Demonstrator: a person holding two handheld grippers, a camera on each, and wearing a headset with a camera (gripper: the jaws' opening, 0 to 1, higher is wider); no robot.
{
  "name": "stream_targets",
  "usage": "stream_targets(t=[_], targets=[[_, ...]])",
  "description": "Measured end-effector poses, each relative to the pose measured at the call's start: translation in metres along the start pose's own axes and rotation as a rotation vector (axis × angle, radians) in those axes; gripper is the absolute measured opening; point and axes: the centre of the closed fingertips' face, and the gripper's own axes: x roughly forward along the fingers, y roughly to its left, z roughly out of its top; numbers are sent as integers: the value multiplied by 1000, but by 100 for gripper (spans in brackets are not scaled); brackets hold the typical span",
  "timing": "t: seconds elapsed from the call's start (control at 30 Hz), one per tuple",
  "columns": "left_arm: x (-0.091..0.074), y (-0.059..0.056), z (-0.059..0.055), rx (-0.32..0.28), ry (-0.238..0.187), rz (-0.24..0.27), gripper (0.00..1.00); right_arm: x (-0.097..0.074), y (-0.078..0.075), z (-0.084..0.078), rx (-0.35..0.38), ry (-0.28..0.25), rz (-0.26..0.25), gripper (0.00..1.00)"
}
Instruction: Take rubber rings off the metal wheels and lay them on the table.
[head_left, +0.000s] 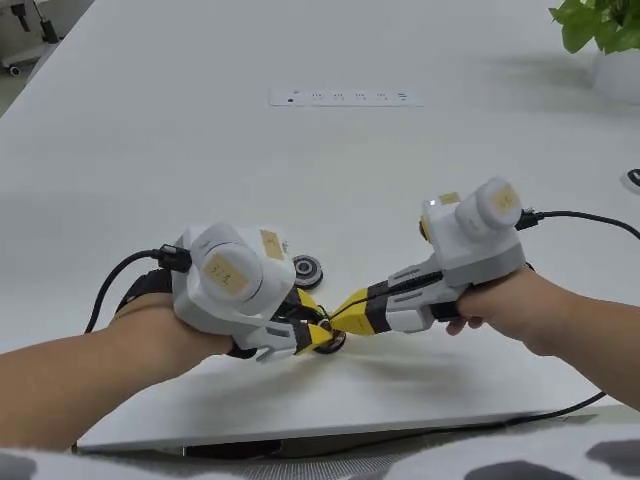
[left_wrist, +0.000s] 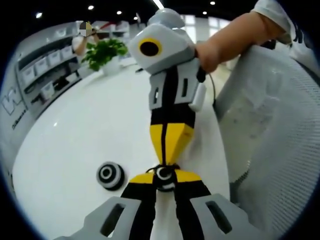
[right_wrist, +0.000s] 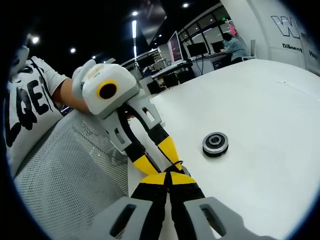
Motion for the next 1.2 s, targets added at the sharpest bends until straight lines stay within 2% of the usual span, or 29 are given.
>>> stream_targets(t=[0.33,0.47,0.53,0.73,1.03,1.2], targets=[[-11,-6,4,20,-6,-24,21,-4,-3,3,3,-8,-4,0],[-18,-8,8,2,-23,-30,25,-5,-3,5,-1,-7,-3,0],[-22,-8,11,5,-35,-26,29,-6,-2,6,-3,-9,-3,0],[-34,-9,18,-7,-67,-23,36,-10,-1,16,4,-40,-10,0],[-49,-10,19,-19,-98,-12,47,-10,7,22,-5,-47,-5,0],[-58,-10,18,-25,-109,-5,56,-9,11,27,-13,-51,1,0]])
